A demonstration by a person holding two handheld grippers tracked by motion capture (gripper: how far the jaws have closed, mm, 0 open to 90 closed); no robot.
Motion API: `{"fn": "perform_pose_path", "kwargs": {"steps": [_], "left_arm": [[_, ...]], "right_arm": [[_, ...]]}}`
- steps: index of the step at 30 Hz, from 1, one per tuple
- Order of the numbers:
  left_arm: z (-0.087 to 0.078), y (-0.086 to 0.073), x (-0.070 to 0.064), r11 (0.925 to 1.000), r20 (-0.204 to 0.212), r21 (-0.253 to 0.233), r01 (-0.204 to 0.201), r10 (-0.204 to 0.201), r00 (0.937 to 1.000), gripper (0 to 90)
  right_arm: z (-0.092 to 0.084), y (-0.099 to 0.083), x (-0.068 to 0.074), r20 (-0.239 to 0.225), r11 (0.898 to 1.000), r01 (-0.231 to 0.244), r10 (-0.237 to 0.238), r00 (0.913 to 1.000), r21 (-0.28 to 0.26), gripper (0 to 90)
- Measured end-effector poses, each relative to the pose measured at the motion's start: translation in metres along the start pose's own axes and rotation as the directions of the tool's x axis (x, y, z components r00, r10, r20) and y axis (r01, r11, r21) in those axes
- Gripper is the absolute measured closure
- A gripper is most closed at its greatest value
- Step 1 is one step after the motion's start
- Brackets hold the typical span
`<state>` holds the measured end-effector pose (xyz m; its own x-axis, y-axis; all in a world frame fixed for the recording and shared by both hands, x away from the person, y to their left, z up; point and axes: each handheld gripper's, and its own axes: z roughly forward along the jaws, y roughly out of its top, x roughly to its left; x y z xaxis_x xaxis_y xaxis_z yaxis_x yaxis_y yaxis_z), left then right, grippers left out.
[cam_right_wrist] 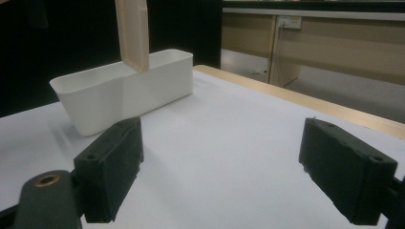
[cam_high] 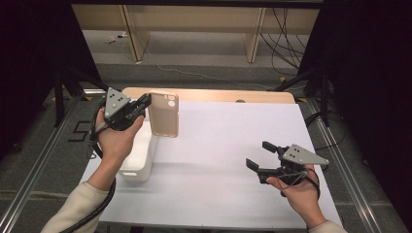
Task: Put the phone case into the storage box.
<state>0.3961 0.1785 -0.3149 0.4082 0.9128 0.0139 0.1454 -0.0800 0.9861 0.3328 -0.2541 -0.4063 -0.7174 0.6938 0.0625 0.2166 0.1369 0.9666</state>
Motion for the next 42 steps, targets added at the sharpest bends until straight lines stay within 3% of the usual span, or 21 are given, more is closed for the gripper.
{"fn": "perform_pose_path", "kwargs": {"steps": [3, 42], "left_arm": [[-0.001, 0.000, 0.002, 1.0000, -0.004, 0.000, 0.003, -0.003, 1.0000, 86.0], [-0.005, 0.004, 0.023, 0.9998, -0.053, -0.004, 0.021, -0.021, 0.9984, 86.1]], "right_arm": [[-0.001, 0.001, 0.000, -0.012, 1.000, -0.003, 0.004, 0.9999, 0.022, 16.3], [0.000, -0.001, 0.000, -0.016, 1.000, -0.003, 0.003, 0.9999, 0.013, 16.3]]}}
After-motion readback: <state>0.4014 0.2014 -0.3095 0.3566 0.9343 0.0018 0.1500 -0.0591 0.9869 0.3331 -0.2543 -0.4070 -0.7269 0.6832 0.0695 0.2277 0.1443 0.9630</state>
